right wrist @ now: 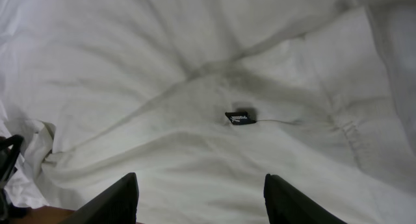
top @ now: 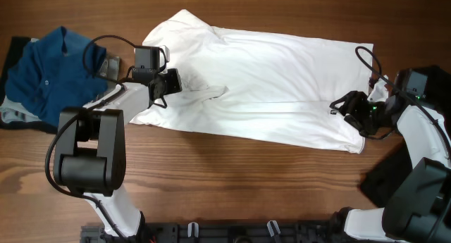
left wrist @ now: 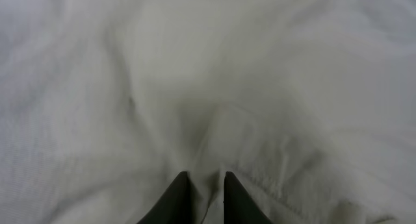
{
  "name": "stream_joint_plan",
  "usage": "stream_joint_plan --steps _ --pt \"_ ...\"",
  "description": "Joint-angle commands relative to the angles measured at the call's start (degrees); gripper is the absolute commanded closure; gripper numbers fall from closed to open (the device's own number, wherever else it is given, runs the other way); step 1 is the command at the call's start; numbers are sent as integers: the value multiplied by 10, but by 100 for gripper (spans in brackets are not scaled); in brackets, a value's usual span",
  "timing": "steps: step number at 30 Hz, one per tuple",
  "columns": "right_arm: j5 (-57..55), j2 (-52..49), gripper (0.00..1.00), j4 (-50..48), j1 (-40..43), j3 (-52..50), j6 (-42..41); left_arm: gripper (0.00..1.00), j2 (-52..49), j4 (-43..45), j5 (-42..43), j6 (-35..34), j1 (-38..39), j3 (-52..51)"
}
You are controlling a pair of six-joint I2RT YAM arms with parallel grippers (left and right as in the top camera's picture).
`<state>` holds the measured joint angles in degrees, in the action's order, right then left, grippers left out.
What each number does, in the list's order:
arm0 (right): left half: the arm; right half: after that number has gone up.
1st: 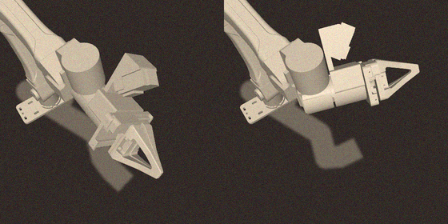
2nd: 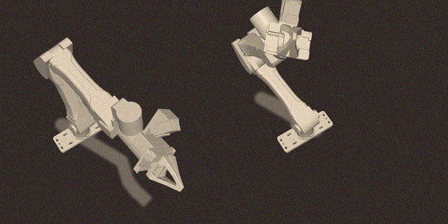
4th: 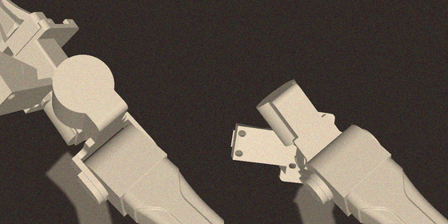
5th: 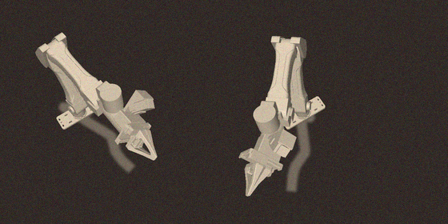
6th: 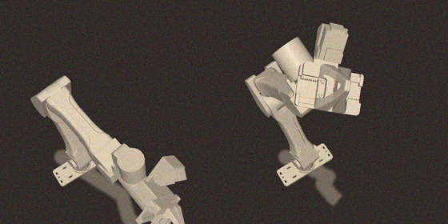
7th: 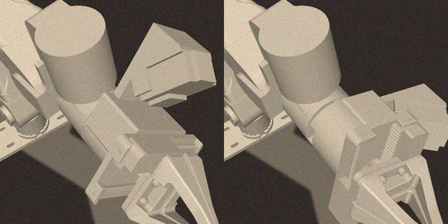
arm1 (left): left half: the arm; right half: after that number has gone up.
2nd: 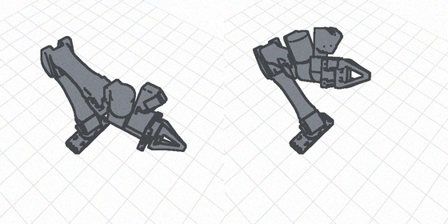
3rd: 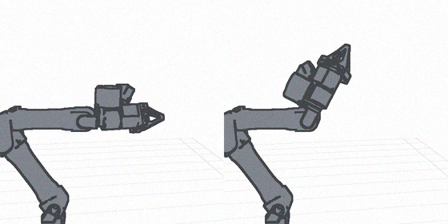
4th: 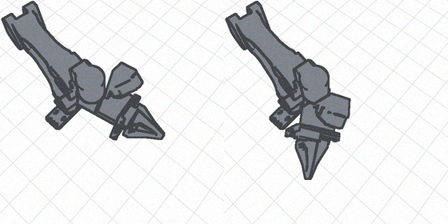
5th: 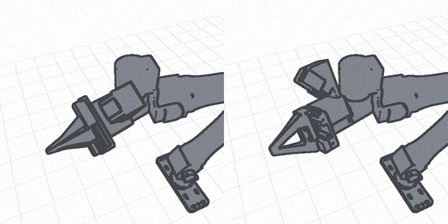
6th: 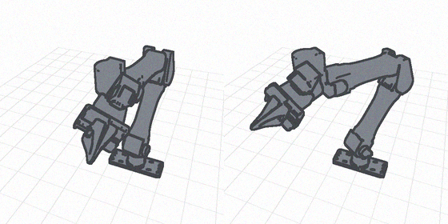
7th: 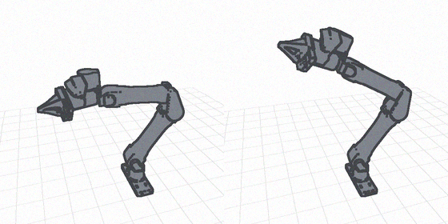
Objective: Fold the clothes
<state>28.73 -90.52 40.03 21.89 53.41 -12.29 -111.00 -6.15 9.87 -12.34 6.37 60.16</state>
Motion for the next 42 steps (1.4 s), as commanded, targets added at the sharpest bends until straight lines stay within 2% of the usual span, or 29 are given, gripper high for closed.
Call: stream_joint_plan --steps 1,5,13,17,22,31,35,37,39,40,42 --pt "9 11 38 0 -3 9 2 84 23 3 10 1 -2 -3" --pt "9 11 37 0 -3 9 1 96 52 18 9 1 -7 -3" --pt "8 11 37 -2 -3 9 2 96 70 22 4 1 -7 -3" --pt "9 11 37 -3 -3 9 1 96 70 57 -25 0 -7 -3" --pt "2 11 37 -3 -3 9 1 96 70 105 -24 -31 -7 -3" --pt "-4 11 37 -3 -3 9 1 96 70 144 -24 -34 -7 -3" --pt "-4 11 37 -3 -3 9 1 95 70 138 11 -50 -6 -3" --pt "-4 11 37 -2 -3 9 1 78 70 100 24 -46 -4 -3" --pt "-4 11 36 -3 -3 9 1 66 67 66 -16 -44 -3 -3" --pt "-4 11 36 -4 -3 9 1 60 64 56 -49 -44 -3 -3" --pt "-4 11 36 -4 -3 9 -1 57 56 55 -82 -43 -5 -3"
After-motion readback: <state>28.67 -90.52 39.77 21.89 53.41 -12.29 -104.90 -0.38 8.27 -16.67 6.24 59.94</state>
